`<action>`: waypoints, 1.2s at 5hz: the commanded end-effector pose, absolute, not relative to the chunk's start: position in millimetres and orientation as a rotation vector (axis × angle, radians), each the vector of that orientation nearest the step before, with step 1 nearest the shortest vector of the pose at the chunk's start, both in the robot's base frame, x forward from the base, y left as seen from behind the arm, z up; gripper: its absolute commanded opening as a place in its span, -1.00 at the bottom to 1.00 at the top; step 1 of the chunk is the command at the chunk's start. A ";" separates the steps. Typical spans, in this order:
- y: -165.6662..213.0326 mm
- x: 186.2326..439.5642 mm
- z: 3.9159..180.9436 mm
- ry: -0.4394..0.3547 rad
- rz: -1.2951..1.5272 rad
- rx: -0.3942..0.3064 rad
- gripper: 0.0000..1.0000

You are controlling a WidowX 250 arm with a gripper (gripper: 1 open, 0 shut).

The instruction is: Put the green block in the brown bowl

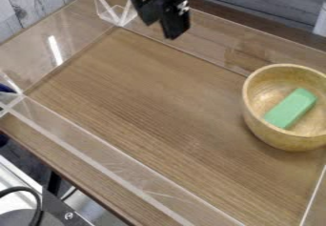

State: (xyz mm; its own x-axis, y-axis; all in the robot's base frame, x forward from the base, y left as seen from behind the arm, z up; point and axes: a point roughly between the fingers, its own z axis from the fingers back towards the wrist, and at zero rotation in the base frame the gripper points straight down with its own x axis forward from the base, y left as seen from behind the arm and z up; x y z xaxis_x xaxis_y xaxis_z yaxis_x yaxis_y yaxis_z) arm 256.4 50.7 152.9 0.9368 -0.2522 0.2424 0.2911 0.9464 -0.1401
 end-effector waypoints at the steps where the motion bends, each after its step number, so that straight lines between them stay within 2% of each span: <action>1: 32.8 282.9 168.6 -0.233 -0.284 -0.169 1.00; 2: 1.7 300.7 175.8 -0.212 -0.310 -0.184 1.00; 3: -14.8 283.1 181.4 -0.231 -0.325 -0.201 1.00; 4: -10.5 270.8 187.5 -0.243 -0.321 -0.171 1.00; 5: 0.6 251.6 174.4 -0.208 -0.369 -0.157 1.00; 6: 7.7 244.8 168.0 -0.206 -0.400 -0.141 1.00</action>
State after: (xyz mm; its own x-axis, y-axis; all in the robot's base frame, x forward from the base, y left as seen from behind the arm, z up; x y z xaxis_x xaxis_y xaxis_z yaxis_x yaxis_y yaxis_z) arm 241.7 6.5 155.4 0.9100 -0.3722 0.1825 0.3968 0.9095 -0.1238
